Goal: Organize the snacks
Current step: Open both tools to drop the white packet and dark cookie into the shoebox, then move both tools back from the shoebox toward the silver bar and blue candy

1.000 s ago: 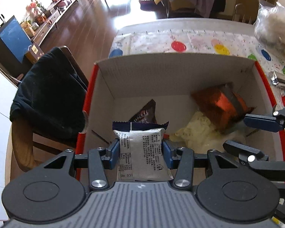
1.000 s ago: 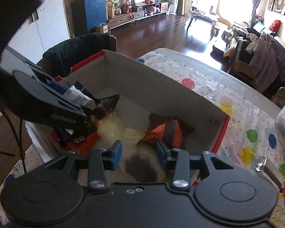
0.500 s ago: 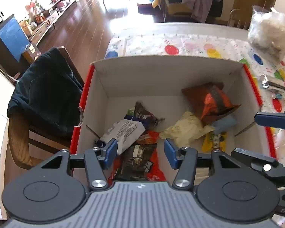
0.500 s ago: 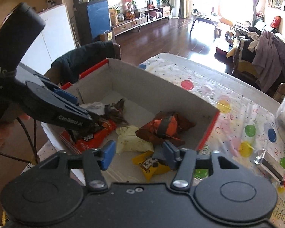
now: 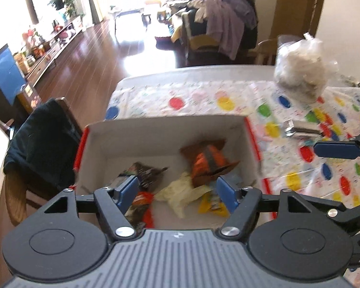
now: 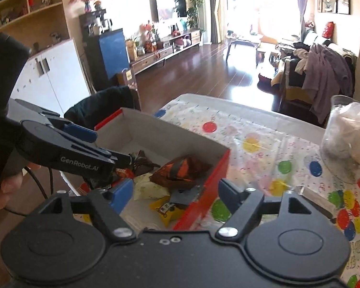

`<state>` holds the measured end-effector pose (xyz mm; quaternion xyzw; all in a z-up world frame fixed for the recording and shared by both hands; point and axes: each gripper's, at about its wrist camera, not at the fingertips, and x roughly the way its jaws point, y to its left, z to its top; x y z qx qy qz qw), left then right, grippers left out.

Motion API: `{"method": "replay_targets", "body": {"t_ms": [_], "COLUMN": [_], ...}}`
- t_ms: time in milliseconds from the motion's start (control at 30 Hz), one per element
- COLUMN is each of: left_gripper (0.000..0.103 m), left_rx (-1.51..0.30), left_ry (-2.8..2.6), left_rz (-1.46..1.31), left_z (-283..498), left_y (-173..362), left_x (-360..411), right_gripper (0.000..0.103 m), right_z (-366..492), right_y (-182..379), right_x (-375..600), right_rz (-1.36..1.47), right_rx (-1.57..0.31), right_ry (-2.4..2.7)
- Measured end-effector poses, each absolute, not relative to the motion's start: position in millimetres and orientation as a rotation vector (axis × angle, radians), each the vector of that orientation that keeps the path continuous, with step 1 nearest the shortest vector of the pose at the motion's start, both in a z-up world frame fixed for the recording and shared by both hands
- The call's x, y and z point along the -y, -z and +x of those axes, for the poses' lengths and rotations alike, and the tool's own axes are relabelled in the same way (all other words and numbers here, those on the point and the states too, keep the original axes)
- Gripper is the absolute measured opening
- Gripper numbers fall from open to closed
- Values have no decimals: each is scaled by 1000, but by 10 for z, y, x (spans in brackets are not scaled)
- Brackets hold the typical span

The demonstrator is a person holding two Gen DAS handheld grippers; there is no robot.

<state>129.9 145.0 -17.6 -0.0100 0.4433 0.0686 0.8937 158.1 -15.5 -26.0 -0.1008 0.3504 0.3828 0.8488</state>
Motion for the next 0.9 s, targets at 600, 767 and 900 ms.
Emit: {"method": "replay_targets", "body": {"t_ms": [600,767,900], "left_gripper": [84,84,84], "left_rx": [-829,-847,-863], "left_ry": [-11,6,13], "left_rz": [-72,-108,-130], "left_z": [1750,1964,2083], "left_y": [222,399,538], "left_x": [-301,4,212], "right_gripper": [103,103,103], "right_z": [2143,2556,2937], "right_y": [347,519,707], "right_x": [1578,1888,1980], "right_rz": [-228,-302,-362], "right_rx": [-744,-771,-808], "right_ry": [-703,-707,-744]}}
